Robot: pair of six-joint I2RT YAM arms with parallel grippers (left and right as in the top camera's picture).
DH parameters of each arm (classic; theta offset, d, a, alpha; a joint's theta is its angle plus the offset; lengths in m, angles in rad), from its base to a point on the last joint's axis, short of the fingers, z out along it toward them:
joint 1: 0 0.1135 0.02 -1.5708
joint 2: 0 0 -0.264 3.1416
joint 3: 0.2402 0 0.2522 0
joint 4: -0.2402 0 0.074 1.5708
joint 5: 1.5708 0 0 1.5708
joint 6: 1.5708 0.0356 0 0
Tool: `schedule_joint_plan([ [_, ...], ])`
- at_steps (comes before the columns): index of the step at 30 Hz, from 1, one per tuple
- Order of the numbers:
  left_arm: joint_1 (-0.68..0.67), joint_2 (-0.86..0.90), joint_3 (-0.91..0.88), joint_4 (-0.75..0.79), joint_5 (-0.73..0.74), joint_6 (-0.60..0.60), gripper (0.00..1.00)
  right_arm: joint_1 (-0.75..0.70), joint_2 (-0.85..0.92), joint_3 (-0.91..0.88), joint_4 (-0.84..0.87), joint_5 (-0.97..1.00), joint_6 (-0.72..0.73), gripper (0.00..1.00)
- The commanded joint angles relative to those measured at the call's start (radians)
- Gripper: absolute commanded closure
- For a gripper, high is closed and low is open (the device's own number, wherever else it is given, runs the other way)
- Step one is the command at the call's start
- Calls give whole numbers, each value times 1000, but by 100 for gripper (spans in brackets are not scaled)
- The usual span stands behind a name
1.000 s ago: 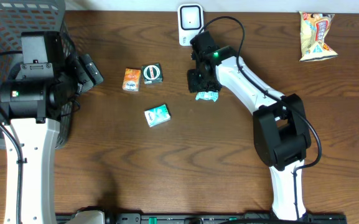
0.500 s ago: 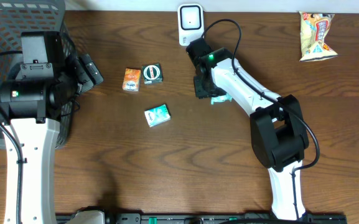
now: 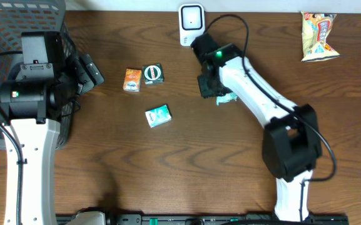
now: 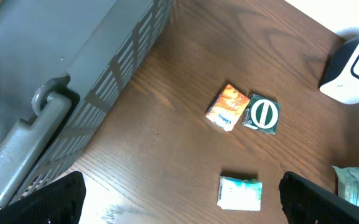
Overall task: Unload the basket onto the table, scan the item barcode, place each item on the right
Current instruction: 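Hold the wipes pack up in front of the scanner with the right gripper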
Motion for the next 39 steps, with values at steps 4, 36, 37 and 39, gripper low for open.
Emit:
schedule_joint_plan([
  [4, 4, -6, 0, -2, -6, -9, 2, 0, -97, 13, 26, -34, -3, 25],
  [36, 4, -6, 0, -2, -6, -9, 2, 8, 113, 3, 2, 18, 82, 99],
  [37, 4, -6, 0, -2, -6, -9, 2, 5, 113, 3, -1, 30, 82, 99],
  [39, 4, -6, 0, -2, -6, -9, 3, -7, 113, 1, 0, 32, 82, 99],
])
